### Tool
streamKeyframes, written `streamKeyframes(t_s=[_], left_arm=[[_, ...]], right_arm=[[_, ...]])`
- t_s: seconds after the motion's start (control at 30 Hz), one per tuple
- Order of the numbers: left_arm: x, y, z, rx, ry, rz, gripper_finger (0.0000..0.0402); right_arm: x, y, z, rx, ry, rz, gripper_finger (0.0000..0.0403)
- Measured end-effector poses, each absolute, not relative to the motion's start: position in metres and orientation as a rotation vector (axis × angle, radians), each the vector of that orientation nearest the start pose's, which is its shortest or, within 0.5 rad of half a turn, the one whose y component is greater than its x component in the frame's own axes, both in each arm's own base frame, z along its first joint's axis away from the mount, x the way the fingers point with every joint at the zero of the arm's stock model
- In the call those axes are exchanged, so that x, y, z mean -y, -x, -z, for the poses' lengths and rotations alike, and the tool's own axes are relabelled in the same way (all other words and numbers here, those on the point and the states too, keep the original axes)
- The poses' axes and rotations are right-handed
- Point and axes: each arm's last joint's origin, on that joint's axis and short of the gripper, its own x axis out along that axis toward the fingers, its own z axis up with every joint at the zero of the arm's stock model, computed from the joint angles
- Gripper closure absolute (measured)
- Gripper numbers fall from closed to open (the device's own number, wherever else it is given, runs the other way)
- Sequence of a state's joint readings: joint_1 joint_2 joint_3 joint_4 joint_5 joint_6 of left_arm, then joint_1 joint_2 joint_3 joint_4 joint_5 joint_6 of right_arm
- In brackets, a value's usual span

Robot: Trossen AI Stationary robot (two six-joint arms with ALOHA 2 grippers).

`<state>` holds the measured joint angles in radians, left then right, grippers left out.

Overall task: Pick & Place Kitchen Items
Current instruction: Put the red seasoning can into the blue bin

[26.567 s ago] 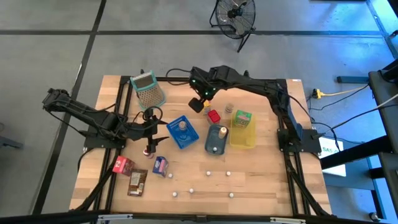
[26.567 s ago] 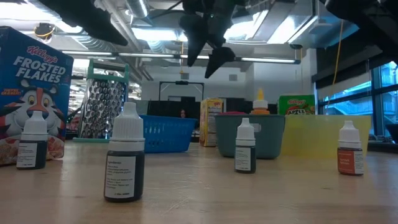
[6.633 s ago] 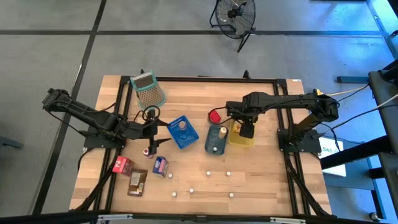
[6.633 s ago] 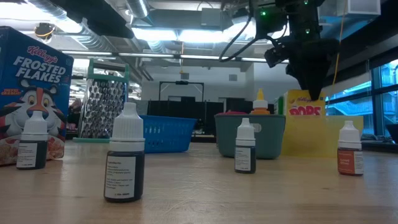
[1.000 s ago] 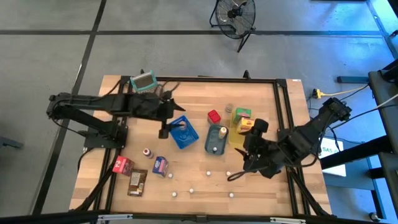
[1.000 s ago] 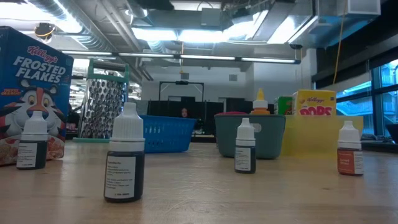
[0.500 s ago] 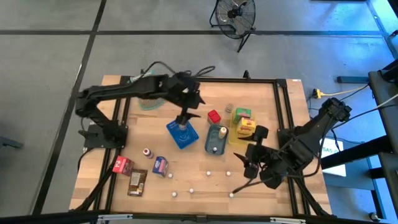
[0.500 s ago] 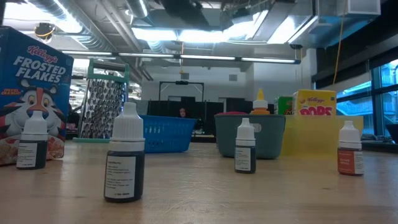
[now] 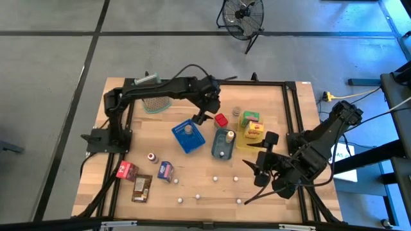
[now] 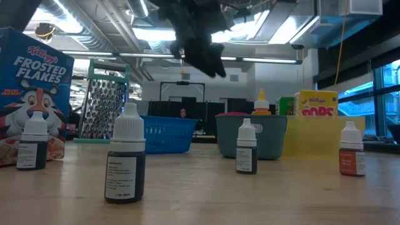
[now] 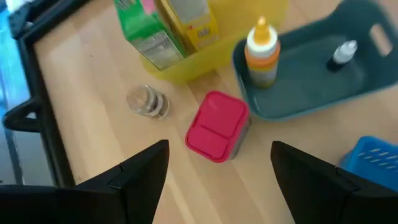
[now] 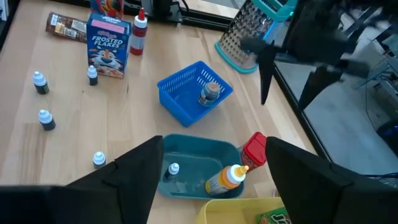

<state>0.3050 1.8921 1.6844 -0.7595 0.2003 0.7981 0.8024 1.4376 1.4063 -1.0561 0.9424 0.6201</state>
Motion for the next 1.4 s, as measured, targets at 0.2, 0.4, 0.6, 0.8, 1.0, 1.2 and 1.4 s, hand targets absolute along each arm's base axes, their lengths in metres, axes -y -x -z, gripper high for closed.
streamKeyframes(t_s=[0.2, 0.4, 0.6, 0.8, 1.0, 1.2, 1.4], left_arm=[[-0.120, -0.401, -0.263, -0.950, -0.515, 0.313, 0.0123], [-0.123, -0.407, -0.258, -0.927, -0.524, 0.306, 0.0123], [-0.124, -0.408, -0.257, -0.917, -0.542, 0.310, 0.0123], [-0.125, -0.409, -0.254, -0.923, -0.536, 0.317, 0.0123], [-0.126, -0.410, -0.249, -0.932, -0.525, 0.318, 0.0119], [-0.126, -0.411, -0.250, -0.891, -0.521, 0.360, 0.0094], [-0.128, -0.409, -0.252, -0.949, -0.470, 0.256, 0.0091]], right_arm=[[-0.179, -0.205, -0.342, -0.613, 0.246, 0.323, 0.0119], [-0.178, -0.205, -0.342, -0.615, 0.257, 0.319, 0.0119], [-0.178, -0.205, -0.342, -0.615, 0.258, 0.319, 0.0119], [-0.178, -0.205, -0.342, -0.619, 0.263, 0.320, 0.0119], [-0.178, -0.205, -0.342, -0.619, 0.263, 0.320, 0.0119], [-0.178, -0.205, -0.342, -0.620, 0.259, 0.319, 0.0119], [-0.178, -0.205, -0.342, -0.629, 0.253, 0.309, 0.0119]])
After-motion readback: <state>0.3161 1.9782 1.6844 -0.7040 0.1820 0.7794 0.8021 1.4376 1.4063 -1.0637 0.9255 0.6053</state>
